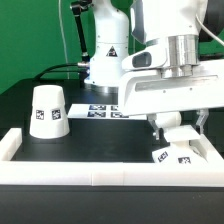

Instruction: Assemble lamp

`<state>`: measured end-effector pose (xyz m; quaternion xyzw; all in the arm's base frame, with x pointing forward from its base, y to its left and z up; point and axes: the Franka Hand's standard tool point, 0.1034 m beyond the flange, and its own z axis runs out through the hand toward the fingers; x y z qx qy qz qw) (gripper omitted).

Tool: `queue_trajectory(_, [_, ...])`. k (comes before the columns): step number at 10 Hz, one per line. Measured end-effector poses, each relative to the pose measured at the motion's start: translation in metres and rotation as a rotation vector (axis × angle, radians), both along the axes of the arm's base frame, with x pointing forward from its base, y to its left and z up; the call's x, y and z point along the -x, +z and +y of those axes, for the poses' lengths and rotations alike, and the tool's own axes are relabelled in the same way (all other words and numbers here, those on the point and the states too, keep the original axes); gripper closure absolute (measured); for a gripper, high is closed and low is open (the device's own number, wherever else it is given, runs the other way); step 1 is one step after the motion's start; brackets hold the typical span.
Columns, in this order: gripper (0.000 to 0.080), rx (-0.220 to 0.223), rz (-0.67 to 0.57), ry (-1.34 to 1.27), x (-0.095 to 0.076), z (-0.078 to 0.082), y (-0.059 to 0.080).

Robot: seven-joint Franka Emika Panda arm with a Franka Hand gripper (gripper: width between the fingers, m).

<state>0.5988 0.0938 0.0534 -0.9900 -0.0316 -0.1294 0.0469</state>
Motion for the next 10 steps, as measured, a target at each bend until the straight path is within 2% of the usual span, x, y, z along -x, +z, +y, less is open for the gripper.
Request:
queue_trajectory(2, [0.0258, 0.004, -0.001, 0.013, 0.000, 0.000, 0.000])
queue_trajectory(3, [0.0128, 0.004, -0.001, 0.013, 0.000, 0.000, 0.000])
queue_trajectory(4, [0.0128, 0.005, -0.001, 0.017, 0.001, -0.001, 0.001])
queue_trajectory(5, [0.0106, 0.010, -0.003, 0.028, 0.006, -0.002, 0.008])
queue_trajectory(8, [0.0101, 0.021, 0.002, 0.042, 0.033, -0.006, 0.034])
queue_trajectory(10, [0.0101, 0.026, 0.013, 0.044, 0.062, -0.005, 0.044])
